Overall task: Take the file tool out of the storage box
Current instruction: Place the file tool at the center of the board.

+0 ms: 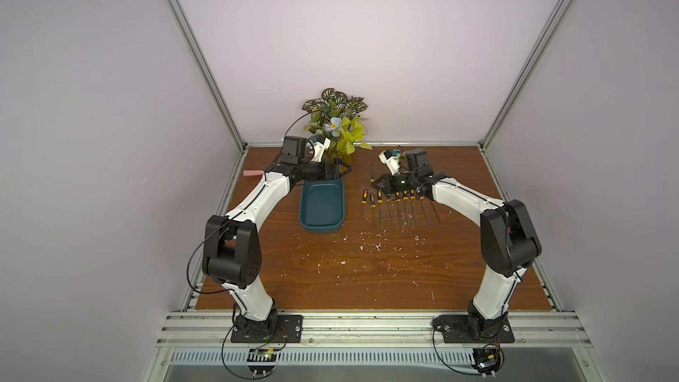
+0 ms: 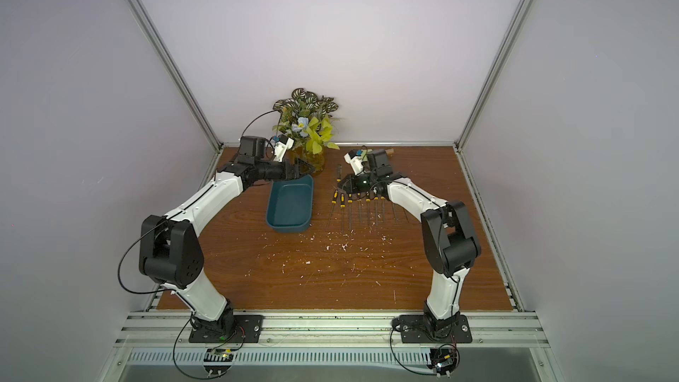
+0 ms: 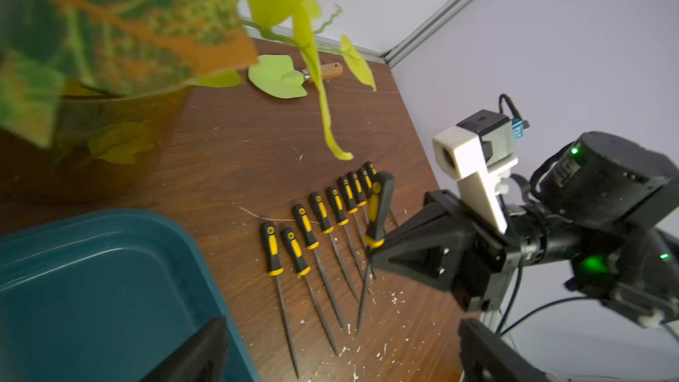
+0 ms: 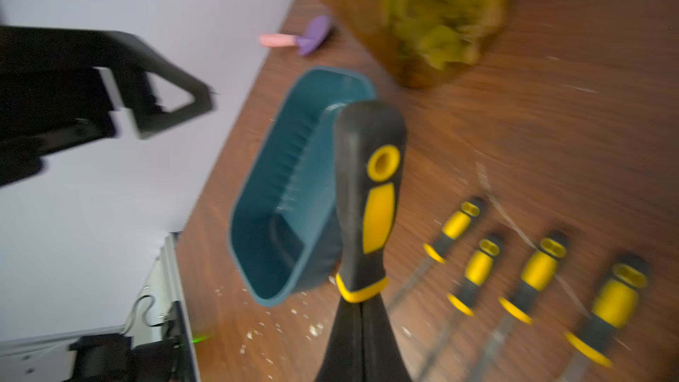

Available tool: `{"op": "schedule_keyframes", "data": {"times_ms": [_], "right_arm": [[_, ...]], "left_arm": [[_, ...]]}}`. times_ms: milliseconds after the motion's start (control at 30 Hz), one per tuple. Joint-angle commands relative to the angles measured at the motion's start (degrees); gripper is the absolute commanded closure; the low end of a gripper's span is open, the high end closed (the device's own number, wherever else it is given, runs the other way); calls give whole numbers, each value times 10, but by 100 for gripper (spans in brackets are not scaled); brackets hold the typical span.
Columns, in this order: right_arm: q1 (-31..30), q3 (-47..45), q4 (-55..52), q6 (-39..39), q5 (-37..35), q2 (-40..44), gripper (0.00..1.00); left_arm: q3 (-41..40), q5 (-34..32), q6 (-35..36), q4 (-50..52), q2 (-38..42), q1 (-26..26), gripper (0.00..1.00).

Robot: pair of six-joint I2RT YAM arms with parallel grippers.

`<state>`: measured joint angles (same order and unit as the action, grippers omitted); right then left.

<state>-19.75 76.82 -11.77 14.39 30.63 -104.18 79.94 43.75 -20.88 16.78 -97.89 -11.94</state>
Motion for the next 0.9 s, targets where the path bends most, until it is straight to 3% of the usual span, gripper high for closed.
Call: {"op": "schedule_keyframes", "data": {"times_ms": [0, 100, 367, 567, 867], "right_arm": [[66, 22, -211, -116, -108, 40, 100], [98, 41, -268, -144, -173, 39, 100], [116, 107, -328, -205, -364, -42, 100], [134, 133, -330, -227, -414, -94, 100], [164, 154, -325, -211, -387, -128, 100]], "left_arm": [[13, -22, 38, 45, -8, 8, 0], [19, -19, 43, 56, -25, 9, 0], [33, -32, 55, 77, -45, 9, 0], [17, -86, 63, 84, -40, 15, 0], [-6, -124, 77, 92, -27, 22, 0]]}}
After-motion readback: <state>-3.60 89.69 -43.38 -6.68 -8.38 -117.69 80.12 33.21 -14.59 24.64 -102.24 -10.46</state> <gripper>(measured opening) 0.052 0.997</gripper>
